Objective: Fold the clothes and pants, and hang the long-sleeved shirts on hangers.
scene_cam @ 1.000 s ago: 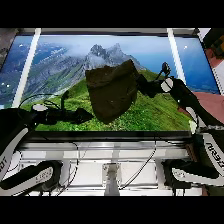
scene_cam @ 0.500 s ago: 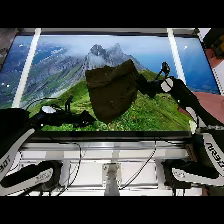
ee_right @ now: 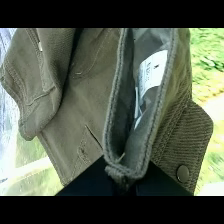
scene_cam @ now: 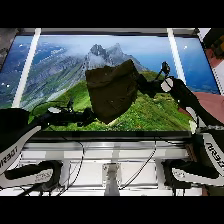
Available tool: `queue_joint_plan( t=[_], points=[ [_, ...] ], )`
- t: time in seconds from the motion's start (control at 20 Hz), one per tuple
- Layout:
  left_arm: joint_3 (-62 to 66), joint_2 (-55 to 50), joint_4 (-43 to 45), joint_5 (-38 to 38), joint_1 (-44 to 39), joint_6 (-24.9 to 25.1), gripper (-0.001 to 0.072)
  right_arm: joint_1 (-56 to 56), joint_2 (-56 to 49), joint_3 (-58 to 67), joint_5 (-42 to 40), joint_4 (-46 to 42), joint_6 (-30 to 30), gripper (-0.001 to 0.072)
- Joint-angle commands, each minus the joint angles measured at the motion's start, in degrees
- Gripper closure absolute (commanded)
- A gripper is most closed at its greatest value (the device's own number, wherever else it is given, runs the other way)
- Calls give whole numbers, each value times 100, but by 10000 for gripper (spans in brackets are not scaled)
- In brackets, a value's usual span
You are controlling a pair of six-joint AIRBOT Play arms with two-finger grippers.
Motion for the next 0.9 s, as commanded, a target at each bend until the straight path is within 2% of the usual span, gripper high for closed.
queue_joint_plan(
  t=[0.0,0.15,0.5,0.55,0.7,0.85],
  points=[
    [2,-39,-256,553,-160,20,337,-2,4,4,-17,2,2,677],
    [7,-48,-284,804,-396,17,339,-2,4,4,-50,2,2,677],
    [15,-396,-885,761,-481,22,356,-2,4,4,-103,2,2,677],
    [15,-393,-885,739,-505,22,388,-2,4,4,-103,2,2,677],
    [170,-389,-883,616,-564,87,690,-2,4,4,-118,-2,2,677],
    [511,-216,-881,514,-562,328,697,-11,4,4,-153,-11,0,677]
  ],
)
